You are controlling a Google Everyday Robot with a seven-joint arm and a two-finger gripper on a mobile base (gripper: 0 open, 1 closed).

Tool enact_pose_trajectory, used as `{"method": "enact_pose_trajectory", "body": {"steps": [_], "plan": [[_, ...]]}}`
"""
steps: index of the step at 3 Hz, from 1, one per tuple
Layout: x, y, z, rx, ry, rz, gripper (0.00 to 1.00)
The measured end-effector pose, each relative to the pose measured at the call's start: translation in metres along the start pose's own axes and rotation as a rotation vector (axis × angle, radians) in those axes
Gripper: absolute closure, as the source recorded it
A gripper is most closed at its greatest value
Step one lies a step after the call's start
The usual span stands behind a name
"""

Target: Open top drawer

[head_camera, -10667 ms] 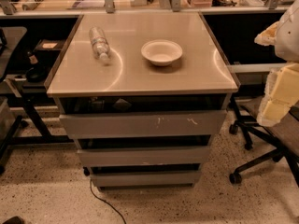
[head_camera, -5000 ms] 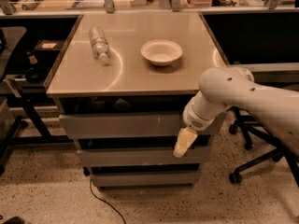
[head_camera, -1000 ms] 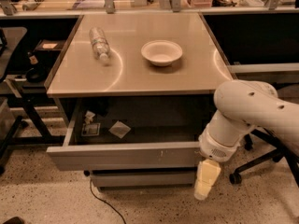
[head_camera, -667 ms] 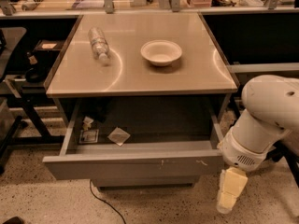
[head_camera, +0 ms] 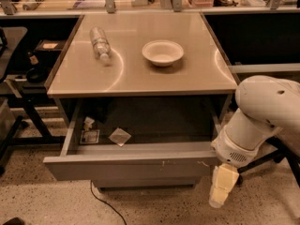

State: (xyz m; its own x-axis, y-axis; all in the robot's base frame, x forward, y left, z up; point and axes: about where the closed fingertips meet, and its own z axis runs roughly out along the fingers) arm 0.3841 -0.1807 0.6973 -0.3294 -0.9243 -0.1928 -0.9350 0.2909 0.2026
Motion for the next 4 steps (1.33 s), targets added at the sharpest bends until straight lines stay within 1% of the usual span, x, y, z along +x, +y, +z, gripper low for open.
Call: {"method": "enact_pose_trajectory", "body": {"steps": [1, 2, 3, 4], "plan": [[-0.021, -0.021, 0.016, -0.004, -0.017, -0.020, 0.00], [-0.032, -0.032, 0.036, -0.038, -0.008, -0.033, 0.00], [-0.030, -0.029, 0.050, -0.091, 0.033, -0.040, 0.00], [-0.017, -0.018, 0.048, -0.140, 0.069, -0.037, 0.00]]}}
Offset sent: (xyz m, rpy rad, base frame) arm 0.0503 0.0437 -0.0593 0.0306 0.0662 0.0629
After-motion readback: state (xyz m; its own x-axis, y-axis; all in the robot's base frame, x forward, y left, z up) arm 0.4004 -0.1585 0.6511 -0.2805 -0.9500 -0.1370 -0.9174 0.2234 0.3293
